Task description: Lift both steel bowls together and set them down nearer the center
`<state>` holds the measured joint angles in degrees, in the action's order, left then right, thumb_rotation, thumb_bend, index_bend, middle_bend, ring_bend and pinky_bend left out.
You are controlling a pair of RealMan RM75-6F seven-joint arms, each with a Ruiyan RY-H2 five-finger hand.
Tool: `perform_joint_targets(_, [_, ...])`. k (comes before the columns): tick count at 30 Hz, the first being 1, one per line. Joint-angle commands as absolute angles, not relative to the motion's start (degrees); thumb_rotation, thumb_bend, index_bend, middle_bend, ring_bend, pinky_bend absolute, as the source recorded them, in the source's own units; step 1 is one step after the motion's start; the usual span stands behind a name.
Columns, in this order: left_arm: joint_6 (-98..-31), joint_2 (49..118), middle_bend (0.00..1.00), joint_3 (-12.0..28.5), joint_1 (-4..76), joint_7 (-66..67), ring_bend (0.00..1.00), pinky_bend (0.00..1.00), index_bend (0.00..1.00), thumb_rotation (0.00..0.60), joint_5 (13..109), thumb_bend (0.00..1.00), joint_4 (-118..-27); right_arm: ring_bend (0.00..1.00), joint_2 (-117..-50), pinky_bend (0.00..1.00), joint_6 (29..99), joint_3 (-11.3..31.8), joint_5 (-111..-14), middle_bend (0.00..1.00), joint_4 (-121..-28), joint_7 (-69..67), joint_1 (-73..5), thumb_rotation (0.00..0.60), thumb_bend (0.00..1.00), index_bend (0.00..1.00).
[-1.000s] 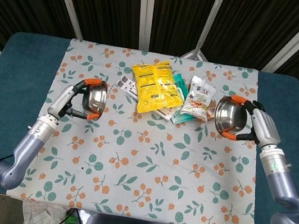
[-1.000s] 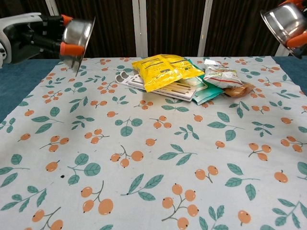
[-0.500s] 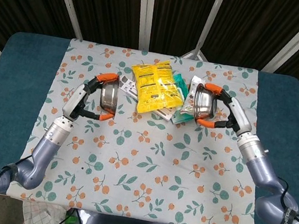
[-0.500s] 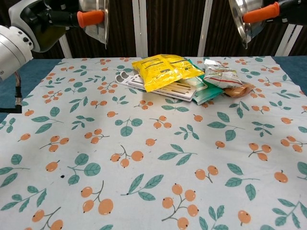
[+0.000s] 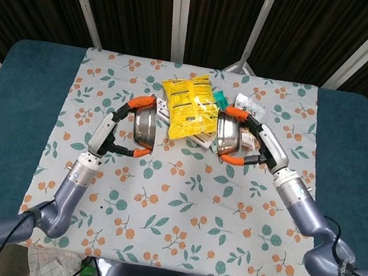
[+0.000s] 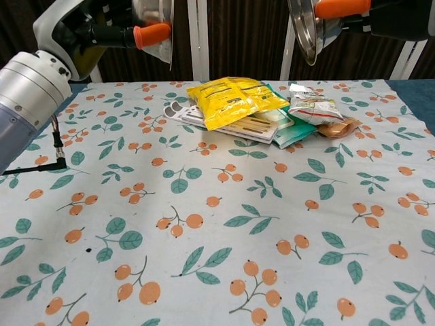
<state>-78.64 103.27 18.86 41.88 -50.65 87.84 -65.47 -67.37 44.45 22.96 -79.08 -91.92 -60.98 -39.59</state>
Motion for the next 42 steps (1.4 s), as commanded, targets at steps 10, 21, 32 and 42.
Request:
perform_joint_targets(10, [-81.0,107.5,0.21,17.0,43.2,-49.9,0.14,0.33,0.32,0.600,88.7,0.02,-61.7,0.34,-67.7,0.04,45.7,21.3,-76.6,0.26,-97.4,-54.2,-40.8,0.600,0.00,0.30])
perform_joint_targets(21, [-82.4,110.9,0.21,15.8,44.6,-48.4,0.14,0.33,0.32,0.600,89.9,0.02,-60.9,0.34,-69.5,0.04,46.3,22.0,-70.3,0.26,-99.8,-48.7,-41.8,0.600,0.00,0.30])
perform_joint_targets(32, [-83.7,112.8,0.21,15.1,45.0,-47.7,0.14,0.33,0.32,0.600,90.3,0.02,-59.4,0.34,-69.3,0.05,46.9,22.1,-67.9,0.26,-104.0,-44.3,-41.9,0.600,0.00,0.30])
perform_joint_targets(42, [-84.2,113.8,0.21,14.7,45.5,-47.2,0.14,0.33,0.32,0.600,90.6,0.02,-59.2,0.34,-69.3,0.05,46.5,21.9,-68.0,0.26,-106.0,-42.8,-42.0,0.600,0.00,0.30])
